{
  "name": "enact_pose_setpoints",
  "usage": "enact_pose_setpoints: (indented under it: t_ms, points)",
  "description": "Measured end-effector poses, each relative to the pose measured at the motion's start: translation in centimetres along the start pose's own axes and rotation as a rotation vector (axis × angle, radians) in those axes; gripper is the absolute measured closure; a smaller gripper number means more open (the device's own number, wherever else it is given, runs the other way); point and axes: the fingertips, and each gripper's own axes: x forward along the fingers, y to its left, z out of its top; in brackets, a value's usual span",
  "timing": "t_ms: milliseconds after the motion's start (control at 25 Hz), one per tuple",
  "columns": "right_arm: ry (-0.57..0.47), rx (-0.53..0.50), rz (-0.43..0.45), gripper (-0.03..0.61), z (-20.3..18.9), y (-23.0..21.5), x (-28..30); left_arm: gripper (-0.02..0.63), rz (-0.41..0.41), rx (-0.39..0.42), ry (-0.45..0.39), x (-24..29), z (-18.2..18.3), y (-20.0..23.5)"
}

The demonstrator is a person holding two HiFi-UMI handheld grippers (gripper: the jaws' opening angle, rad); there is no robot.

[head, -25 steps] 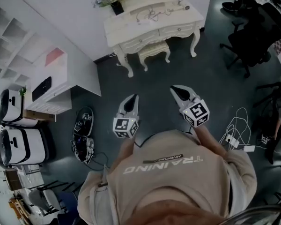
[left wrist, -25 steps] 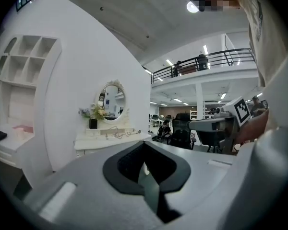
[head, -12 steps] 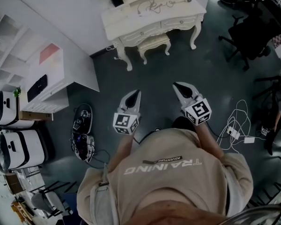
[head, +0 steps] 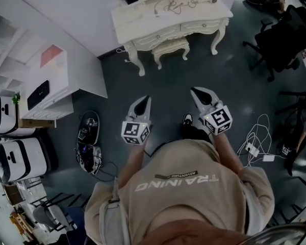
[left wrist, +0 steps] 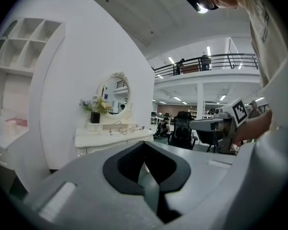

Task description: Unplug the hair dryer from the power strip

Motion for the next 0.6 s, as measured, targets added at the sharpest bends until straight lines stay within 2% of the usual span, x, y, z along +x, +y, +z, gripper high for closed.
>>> enact_pose_setpoints:
  t_ms: [280, 600]
  points:
    - [-0.054, 0.026, 0.05, 0.575, 2.3, -7.4, 4.6, 0.607, 0.048, 0.009, -0.025, 7.2, 3.2, 1.3]
    - [0.002, 0.091, 0.162, 0.575, -0.4, -15.0, 9.8, 0.607, 0.079, 0.006, -0.013, 16.7, 3.6, 1.9]
